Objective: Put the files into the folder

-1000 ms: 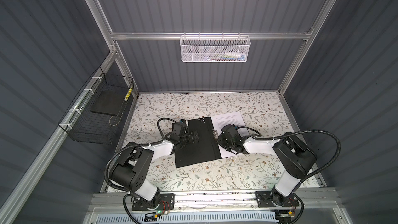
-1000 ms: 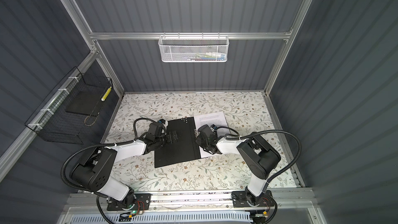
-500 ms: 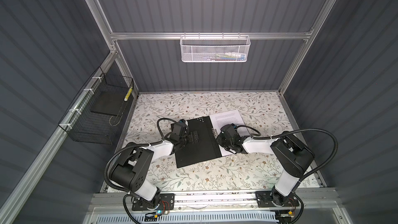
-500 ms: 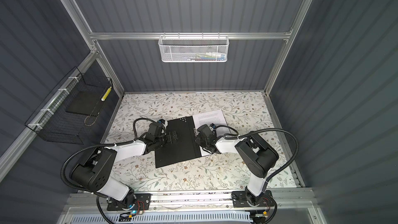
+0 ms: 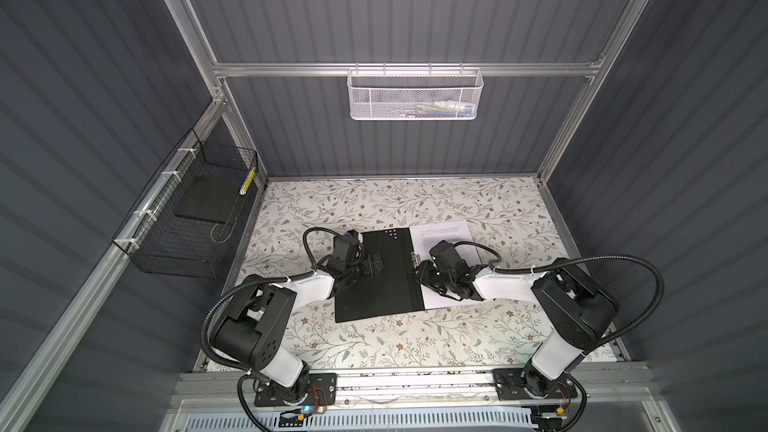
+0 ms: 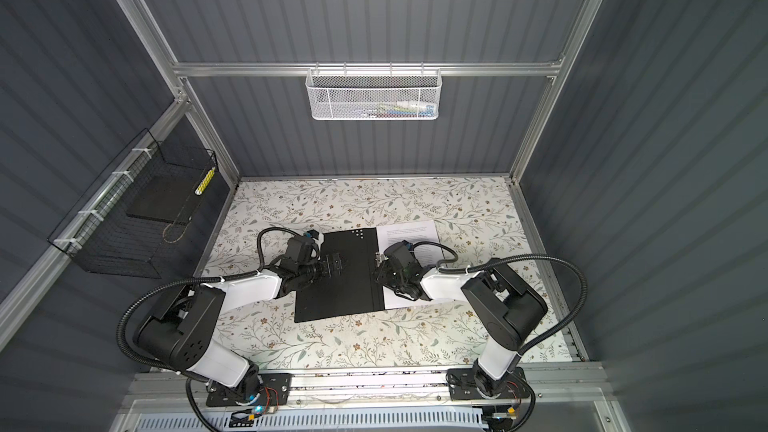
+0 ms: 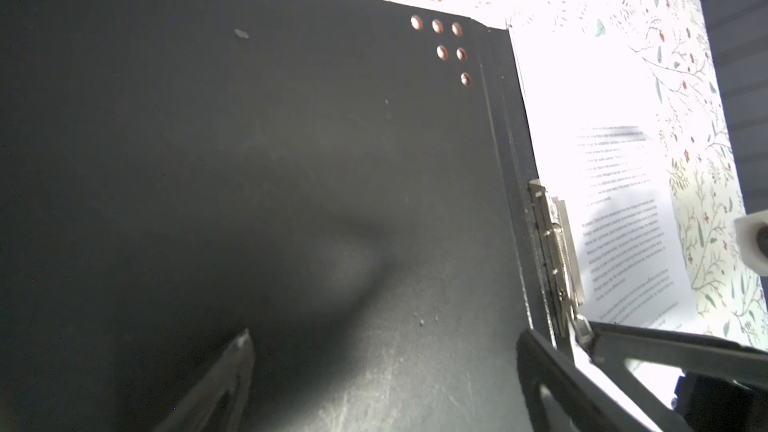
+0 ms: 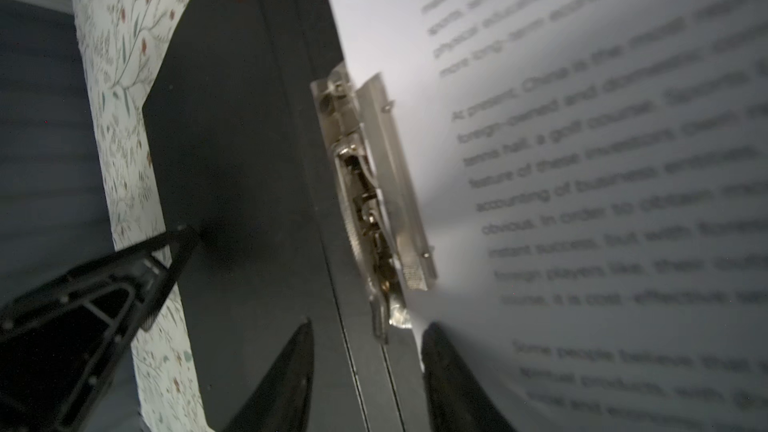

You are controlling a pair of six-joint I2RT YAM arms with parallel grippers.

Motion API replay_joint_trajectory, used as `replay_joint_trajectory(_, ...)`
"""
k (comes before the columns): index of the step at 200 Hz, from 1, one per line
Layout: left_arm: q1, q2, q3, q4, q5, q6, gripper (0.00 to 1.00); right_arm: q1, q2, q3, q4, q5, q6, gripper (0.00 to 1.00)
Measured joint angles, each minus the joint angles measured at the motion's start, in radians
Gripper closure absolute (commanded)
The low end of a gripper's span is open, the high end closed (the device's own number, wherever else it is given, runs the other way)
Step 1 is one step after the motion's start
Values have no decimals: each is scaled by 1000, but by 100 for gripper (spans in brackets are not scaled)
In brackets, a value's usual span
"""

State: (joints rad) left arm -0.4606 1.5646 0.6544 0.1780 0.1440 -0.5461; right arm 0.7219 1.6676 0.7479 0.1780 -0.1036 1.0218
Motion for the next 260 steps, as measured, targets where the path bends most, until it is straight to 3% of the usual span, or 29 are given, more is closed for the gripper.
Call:
replay_joint_trajectory(38, 7, -43, -2, -56, 59, -14, 0, -15, -149, 45, -126, -23, -156, 13)
replay_joint_trajectory(49, 7, -78, -2, -108, 60, -20, 0, -37, -190, 63, -136, -29, -198, 1)
replay_joint_trajectory(66, 7, -150, 1, -198, 32, -21, 0, -95, -244, 66, -150, -39, -261, 1)
replay_joint_trajectory(114, 11, -386, 11, -399, -162, -11, 0, -383, -307, -20, -187, -45, -351, 1)
replay_joint_trajectory(168, 107, -422, -58, -440, -223, -17, 0, -628, -298, -177, -117, -95, -311, 1)
replay_joint_trajectory(260, 253, -284, -124, -335, -83, -43, 0, -682, -177, -188, 27, -243, -296, 1)
